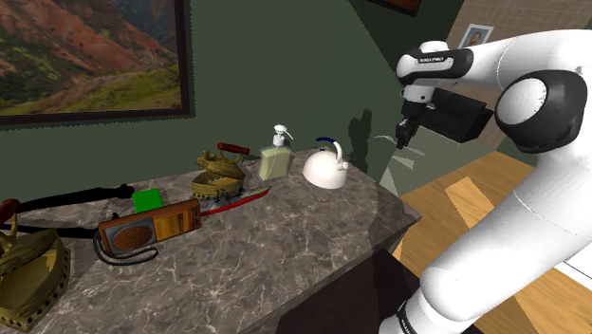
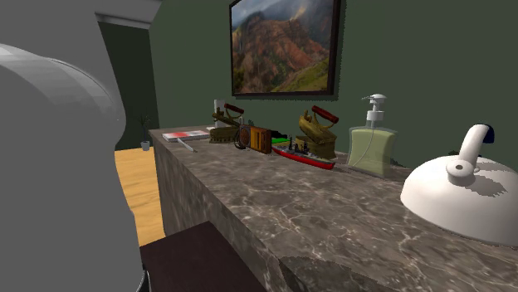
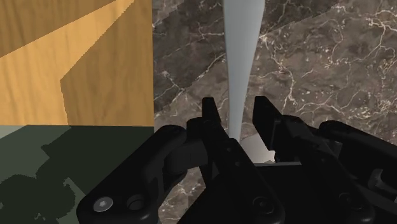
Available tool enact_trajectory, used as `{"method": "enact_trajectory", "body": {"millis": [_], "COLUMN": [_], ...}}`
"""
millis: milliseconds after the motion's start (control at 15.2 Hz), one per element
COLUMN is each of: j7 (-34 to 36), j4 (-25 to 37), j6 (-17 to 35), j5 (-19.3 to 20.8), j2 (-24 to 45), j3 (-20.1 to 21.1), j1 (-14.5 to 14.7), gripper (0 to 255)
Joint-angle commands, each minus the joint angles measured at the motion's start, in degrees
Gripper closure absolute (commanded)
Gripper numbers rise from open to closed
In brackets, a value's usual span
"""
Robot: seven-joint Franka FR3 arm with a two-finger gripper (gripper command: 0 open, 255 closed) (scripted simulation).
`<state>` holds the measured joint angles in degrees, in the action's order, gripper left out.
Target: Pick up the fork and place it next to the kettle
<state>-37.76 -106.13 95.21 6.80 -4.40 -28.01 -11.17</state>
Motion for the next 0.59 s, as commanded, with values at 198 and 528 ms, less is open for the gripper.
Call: {"method": "enact_trajectory", "body": {"millis": [198,528], "j7": [0.05,0.16], "j4": [-3.45,-6.76], "j6": [3.89,7.69], "j5": [-0.10,-0.23], "j2": [0.44,0.99], "j3": [-0.21,-0.37], "j1": [-0.14,-0.23], "gripper": [255,255]}}
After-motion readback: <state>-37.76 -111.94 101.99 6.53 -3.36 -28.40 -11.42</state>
